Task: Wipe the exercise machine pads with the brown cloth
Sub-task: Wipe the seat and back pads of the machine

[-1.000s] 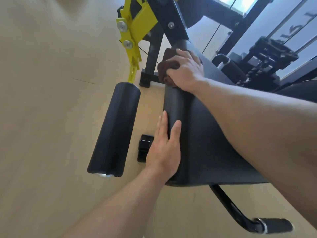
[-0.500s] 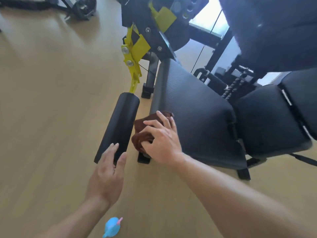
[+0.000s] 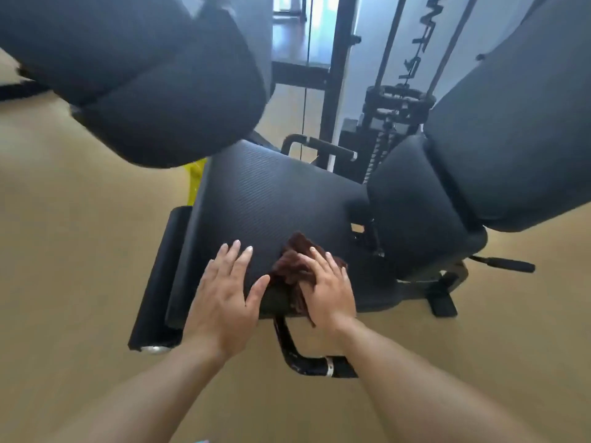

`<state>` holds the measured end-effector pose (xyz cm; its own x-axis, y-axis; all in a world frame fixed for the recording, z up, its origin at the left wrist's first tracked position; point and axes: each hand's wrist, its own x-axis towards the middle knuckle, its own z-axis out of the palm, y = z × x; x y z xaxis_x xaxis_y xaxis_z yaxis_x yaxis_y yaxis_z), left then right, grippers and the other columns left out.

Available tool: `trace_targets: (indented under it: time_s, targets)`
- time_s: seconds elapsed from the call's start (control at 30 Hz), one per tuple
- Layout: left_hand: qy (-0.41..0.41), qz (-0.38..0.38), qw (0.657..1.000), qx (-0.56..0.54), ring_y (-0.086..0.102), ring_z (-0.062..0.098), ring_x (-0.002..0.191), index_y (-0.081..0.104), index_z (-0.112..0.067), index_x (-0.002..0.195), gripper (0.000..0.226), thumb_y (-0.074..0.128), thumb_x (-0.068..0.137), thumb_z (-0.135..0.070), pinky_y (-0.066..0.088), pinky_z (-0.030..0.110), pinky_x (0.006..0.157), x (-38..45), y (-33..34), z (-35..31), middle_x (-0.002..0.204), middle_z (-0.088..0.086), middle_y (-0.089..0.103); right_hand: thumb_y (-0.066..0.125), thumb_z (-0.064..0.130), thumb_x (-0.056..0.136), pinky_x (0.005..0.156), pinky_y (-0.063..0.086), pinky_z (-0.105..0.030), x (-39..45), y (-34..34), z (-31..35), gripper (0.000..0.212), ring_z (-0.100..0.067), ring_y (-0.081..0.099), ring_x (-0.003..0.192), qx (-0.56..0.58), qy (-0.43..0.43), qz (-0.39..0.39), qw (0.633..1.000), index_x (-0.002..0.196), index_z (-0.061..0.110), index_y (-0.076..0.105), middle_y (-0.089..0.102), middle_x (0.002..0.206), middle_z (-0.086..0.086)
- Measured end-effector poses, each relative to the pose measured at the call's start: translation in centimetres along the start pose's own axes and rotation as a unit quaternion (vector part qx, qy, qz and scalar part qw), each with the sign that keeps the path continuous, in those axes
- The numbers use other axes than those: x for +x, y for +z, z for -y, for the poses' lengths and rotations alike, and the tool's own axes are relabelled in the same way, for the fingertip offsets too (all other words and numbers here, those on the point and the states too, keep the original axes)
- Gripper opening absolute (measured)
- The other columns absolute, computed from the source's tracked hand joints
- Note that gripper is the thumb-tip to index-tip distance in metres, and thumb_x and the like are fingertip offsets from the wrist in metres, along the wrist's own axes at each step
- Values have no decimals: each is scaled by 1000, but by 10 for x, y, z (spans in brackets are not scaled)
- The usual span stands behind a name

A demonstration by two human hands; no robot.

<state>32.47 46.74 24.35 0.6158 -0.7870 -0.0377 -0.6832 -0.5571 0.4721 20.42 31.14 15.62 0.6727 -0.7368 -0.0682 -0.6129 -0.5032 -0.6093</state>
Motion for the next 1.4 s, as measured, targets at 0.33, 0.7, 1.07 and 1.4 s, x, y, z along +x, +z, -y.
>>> trace_targets:
  time_s: [0.33, 0.7, 1.07, 1.4]
  targets:
    - [108, 105, 950, 273, -10, 13, 155, 14, -26, 159, 73, 5, 96, -62, 0, 41, 128, 76, 73, -20, 169, -3, 6, 50, 30, 102, 124, 22, -48, 1, -16, -108, 49, -18, 32, 147, 95, 173, -111, 974, 150, 36, 42, 31, 164, 11]
    - [188, 42, 928, 318, 46, 26, 142, 50, -19, 146, 52, 45, 97, -37, 33, 48, 117, 67, 82, -18, 150, 6, 53, 50, 43, 99, 127, -1, -48, 131, -2, -1, 46, -19, 14, 156, 136, 23, -54, 989, 144, 37, 51, 37, 162, 8]
    - [174, 54, 928, 325, 51, 28, 126, 58, -20, 127, 43, 53, 88, -38, 30, 46, 114, 65, 82, -18, 129, 4, 61, 59, 50, 94, 125, 13, -50, 204, 42, 113, 42, -20, 28, 151, 43, -462, 113, 878, 135, 40, 60, 48, 153, 11]
    - [185, 43, 929, 316, 57, 27, 132, 64, -20, 131, 46, 52, 88, -33, 35, 46, 111, 69, 84, -16, 142, 5, 60, 51, 29, 101, 127, 11, -42, 279, -13, 7, 41, -20, 28, 151, 50, -147, -1, 988, 139, 40, 56, 42, 159, 8]
